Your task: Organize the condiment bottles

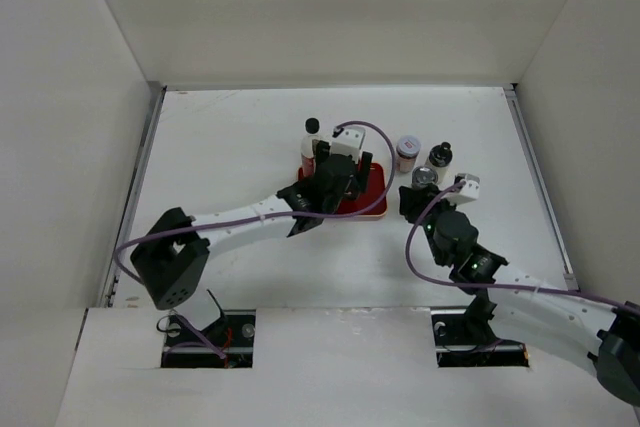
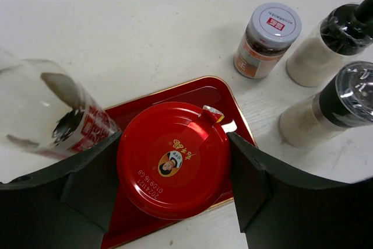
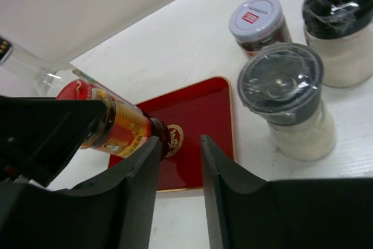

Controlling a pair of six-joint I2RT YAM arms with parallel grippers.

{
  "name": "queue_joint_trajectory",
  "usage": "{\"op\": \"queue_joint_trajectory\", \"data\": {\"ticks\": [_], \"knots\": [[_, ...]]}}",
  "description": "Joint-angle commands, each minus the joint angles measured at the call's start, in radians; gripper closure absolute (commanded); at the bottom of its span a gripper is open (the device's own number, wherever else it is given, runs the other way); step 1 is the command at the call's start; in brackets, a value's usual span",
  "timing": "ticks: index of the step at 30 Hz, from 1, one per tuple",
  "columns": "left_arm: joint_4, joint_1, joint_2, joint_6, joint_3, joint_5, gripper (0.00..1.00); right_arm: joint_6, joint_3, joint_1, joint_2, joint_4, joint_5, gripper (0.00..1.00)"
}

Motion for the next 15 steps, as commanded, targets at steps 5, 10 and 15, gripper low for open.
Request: {"op": "queue_joint_trajectory", "data": {"ticks": [5, 10, 15], "knots": [[0.256, 0.046, 0.047, 0.024, 0.085, 0.034, 0.8, 0.022, -0.06, -0.03, -0.031, 0.009, 0.015, 0.49], [0.344, 0.06, 0.062, 0.022, 0.036, 0.039, 0.81, -0.005, -0.043, -0.015, 0.017, 0.084, -0.015, 0.48], [0.338, 0.072, 0.128, 0.048, 0.117, 0.044, 0.8, -0.033, -0.043, -0.012, 0.011, 0.1, -0.018, 0.47]]}}
